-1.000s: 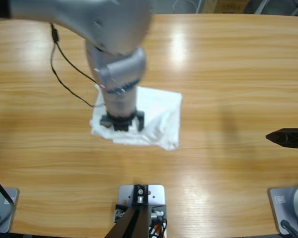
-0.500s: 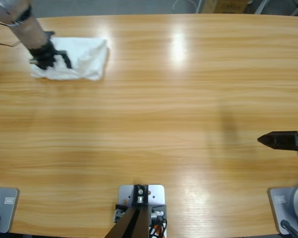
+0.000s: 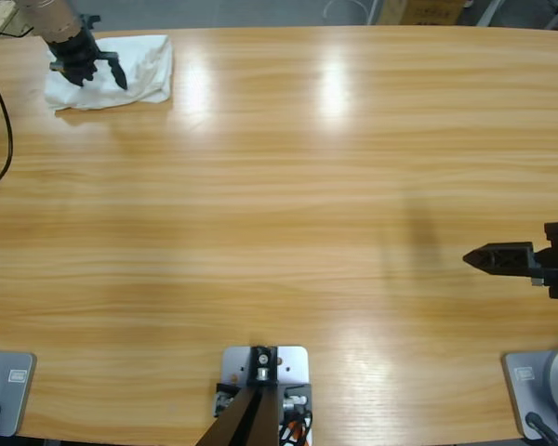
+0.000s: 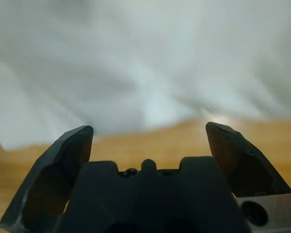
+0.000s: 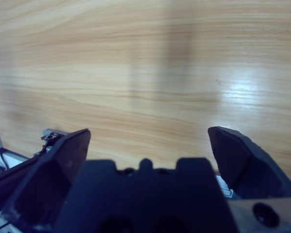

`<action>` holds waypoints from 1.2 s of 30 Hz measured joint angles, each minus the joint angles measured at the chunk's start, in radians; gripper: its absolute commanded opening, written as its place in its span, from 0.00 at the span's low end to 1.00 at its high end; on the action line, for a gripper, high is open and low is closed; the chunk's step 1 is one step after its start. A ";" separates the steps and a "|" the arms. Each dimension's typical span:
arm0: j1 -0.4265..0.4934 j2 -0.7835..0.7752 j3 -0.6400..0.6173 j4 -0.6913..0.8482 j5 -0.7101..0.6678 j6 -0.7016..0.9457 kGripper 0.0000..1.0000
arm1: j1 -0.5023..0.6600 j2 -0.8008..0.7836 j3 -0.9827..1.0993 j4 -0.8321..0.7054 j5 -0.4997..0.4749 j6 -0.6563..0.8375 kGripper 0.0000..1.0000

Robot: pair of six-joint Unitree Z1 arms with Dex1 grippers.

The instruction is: Fold clothes

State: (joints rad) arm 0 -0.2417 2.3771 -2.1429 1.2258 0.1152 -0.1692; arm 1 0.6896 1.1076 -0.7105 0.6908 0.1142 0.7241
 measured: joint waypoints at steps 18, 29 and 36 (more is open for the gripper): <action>-0.095 0.217 -0.466 0.118 -0.109 -0.293 0.54 | 0.000 -0.018 0.061 -0.060 0.028 -0.002 0.37; -0.213 0.243 -0.484 0.226 -0.208 -0.284 0.66 | 0.000 -0.018 0.067 -0.081 0.028 -0.002 0.54; -0.277 -0.020 -0.480 0.270 -0.206 -0.268 0.67 | 0.000 -0.018 0.067 -0.089 0.025 0.000 0.72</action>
State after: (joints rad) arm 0 -0.5189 2.3568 -2.6227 1.4955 -0.0906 -0.4373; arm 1 0.6897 1.0894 -0.6434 0.6022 0.1388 0.7238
